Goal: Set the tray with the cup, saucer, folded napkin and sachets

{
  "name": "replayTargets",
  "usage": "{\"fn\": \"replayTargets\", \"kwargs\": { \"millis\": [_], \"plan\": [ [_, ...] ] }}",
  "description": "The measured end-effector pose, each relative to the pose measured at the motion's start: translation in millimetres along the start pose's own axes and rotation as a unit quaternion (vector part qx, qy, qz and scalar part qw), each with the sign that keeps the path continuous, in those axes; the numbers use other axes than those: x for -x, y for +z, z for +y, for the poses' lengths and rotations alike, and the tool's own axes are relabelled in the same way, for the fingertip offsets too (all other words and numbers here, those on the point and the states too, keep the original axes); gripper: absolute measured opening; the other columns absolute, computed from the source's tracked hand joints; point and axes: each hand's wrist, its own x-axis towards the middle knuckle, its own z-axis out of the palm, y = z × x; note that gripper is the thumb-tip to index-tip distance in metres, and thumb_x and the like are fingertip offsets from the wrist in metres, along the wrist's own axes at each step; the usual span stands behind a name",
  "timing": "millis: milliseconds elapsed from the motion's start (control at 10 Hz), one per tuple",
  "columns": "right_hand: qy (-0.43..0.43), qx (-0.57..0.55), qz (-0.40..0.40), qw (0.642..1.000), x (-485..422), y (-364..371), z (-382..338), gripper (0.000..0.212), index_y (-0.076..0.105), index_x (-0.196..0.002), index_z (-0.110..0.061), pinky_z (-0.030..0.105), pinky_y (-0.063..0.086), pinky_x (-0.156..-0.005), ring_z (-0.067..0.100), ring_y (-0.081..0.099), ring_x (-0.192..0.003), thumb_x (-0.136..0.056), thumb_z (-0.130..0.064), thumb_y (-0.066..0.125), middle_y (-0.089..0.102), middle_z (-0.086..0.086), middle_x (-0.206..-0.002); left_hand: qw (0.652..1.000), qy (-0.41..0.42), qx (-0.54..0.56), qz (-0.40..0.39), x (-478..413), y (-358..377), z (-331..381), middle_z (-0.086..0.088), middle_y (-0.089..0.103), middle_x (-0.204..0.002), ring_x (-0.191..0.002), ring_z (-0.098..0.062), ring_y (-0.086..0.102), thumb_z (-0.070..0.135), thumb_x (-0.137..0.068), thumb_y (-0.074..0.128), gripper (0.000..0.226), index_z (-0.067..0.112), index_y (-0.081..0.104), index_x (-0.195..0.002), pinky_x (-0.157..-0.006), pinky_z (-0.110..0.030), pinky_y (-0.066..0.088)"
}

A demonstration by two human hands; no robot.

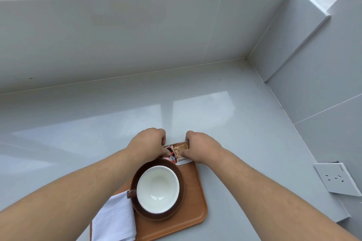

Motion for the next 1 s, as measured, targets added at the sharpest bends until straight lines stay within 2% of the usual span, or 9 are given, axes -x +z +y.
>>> {"fn": "replayTargets", "kwargs": {
  "millis": [100, 300, 600, 700, 800, 900, 1000],
  "plan": [
    [0.004, 0.004, -0.006, 1.000, 0, 1, -1, 0.043, 0.054, -0.113, -0.019, 0.034, 0.043, -0.070, 0.024, 0.058, -0.097, -0.085, -0.045, 0.072, 0.064, 0.001, -0.107, 1.000, -0.014, -0.010, -0.010, 0, -2, 1, 0.004, 0.059, -0.085, -0.085, -0.021, 0.058, 0.052, -0.070, 0.087, 0.043, 0.027, 0.053, -0.080, -0.063, -0.033, 0.041],
    [0.019, 0.003, -0.004, 1.000, 0, 4, -2, 0.039, 0.053, -0.112, -0.018, 0.036, 0.046, -0.069, 0.024, 0.058, -0.094, -0.084, -0.042, 0.066, 0.064, 0.001, -0.106, 0.999, -0.031, -0.028, -0.007, 2, -5, 4, 0.002, 0.062, -0.089, -0.086, -0.021, 0.059, 0.056, -0.070, 0.086, 0.045, 0.026, 0.053, -0.080, -0.063, -0.033, 0.041],
    [0.023, 0.021, 0.001, 1.000, 3, 4, -6, 0.035, 0.053, -0.110, -0.020, 0.036, 0.048, -0.069, 0.026, 0.060, -0.093, -0.084, -0.041, 0.062, 0.063, 0.001, -0.103, 0.999, -0.015, -0.035, 0.022, 5, 0, 0, 0.008, 0.055, -0.080, -0.080, -0.018, 0.057, 0.060, -0.072, 0.081, 0.042, 0.030, 0.052, -0.079, -0.060, -0.032, 0.040],
    [0.006, 0.056, 0.025, 0.998, 7, 2, -7, 0.040, 0.054, -0.110, -0.020, 0.035, 0.045, -0.067, 0.025, 0.060, -0.093, -0.087, -0.052, 0.060, 0.063, 0.001, -0.104, 0.998, -0.003, -0.036, 0.045, 9, -1, -2, 0.008, 0.057, -0.083, -0.079, -0.017, 0.057, 0.065, -0.077, 0.072, 0.039, 0.030, 0.055, -0.083, -0.058, -0.032, 0.039],
    [-0.019, 0.063, 0.085, 0.994, 16, -9, -15, 0.053, 0.055, -0.116, -0.019, 0.037, 0.048, -0.069, 0.025, 0.060, -0.100, -0.090, -0.065, 0.052, 0.062, 0.003, -0.110, 0.996, 0.008, -0.028, 0.083, 19, -9, -2, 0.008, 0.062, -0.093, -0.081, -0.015, 0.058, 0.069, -0.082, 0.063, 0.040, 0.031, 0.059, -0.093, -0.060, -0.031, 0.043],
    [-0.057, 0.063, 0.149, 0.985, 23, -28, -28, 0.062, 0.053, -0.130, -0.019, 0.042, 0.053, -0.084, 0.026, 0.055, -0.113, -0.093, -0.068, 0.044, 0.060, 0.004, -0.123, 0.991, 0.014, -0.014, 0.132, 30, -28, -4, 0.009, 0.066, -0.105, -0.090, -0.015, 0.060, 0.073, -0.084, 0.055, 0.048, 0.031, 0.062, -0.108, -0.066, -0.033, 0.049],
    [-0.104, 0.066, 0.198, 0.972, 32, -56, -47, 0.068, 0.046, -0.141, -0.020, 0.043, 0.049, -0.098, 0.026, 0.049, -0.123, -0.095, -0.070, 0.039, 0.056, 0.004, -0.135, 0.985, 0.028, 0.002, 0.173, 42, -58, -9, 0.009, 0.064, -0.123, -0.113, -0.016, 0.059, 0.078, -0.087, 0.046, 0.060, 0.031, 0.060, -0.123, -0.079, -0.037, 0.052]
  ]
}}
